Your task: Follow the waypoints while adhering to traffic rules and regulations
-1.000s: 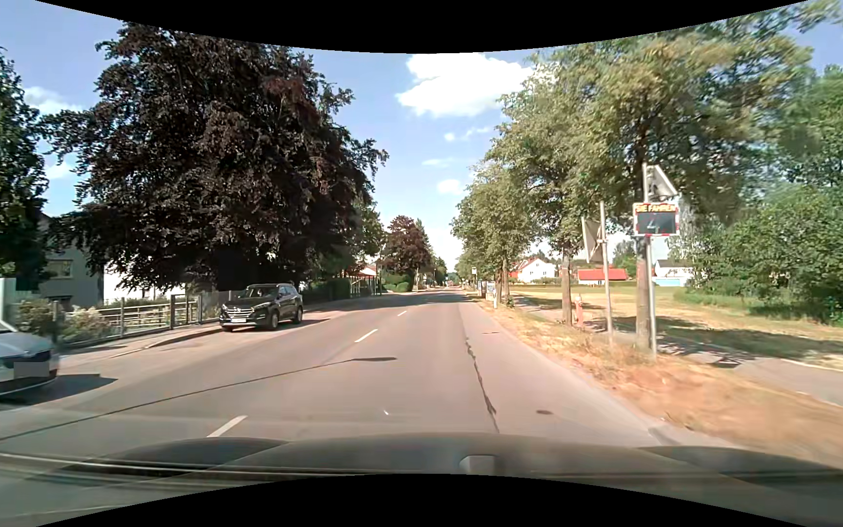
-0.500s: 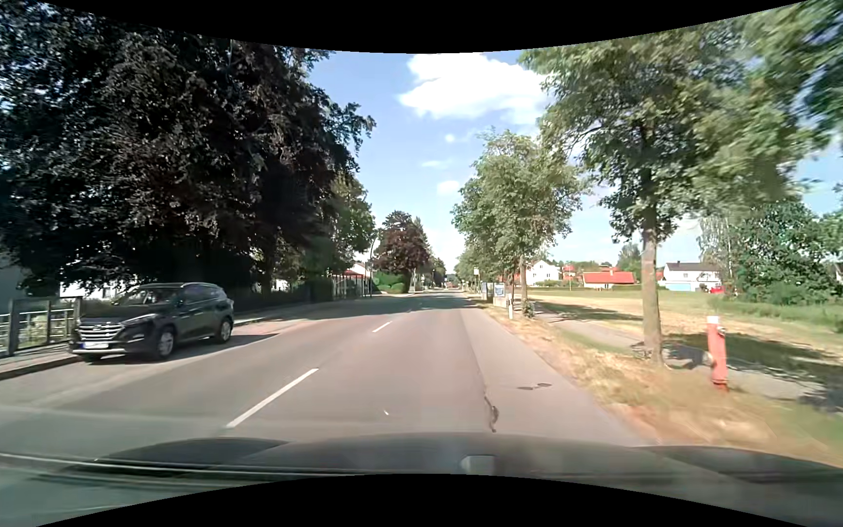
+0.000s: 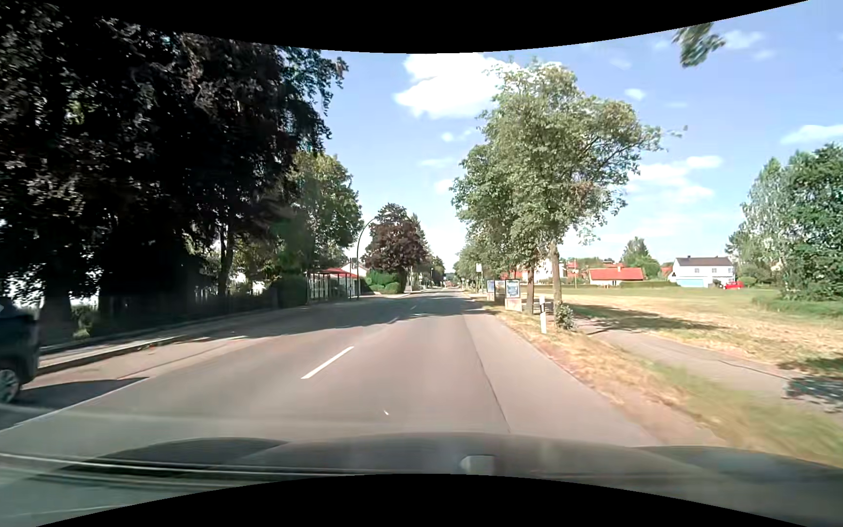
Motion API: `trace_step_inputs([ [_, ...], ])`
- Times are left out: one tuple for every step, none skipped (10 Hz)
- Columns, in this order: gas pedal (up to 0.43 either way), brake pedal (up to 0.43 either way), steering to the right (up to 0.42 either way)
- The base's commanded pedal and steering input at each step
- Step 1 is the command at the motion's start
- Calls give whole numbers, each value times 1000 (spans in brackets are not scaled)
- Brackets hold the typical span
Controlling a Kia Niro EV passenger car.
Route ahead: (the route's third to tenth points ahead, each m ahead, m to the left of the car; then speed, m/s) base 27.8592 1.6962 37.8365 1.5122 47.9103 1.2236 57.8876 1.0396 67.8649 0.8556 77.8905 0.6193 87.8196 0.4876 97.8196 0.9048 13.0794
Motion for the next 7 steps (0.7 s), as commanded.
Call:
trace_step_inputs([
  [118, 6, 1],
  [47, 6, 1],
  [39, 6, 1],
  [39, 6, 1],
  [39, 6, 1],
  [39, 6, 1],
  [39, 6, 1],
])
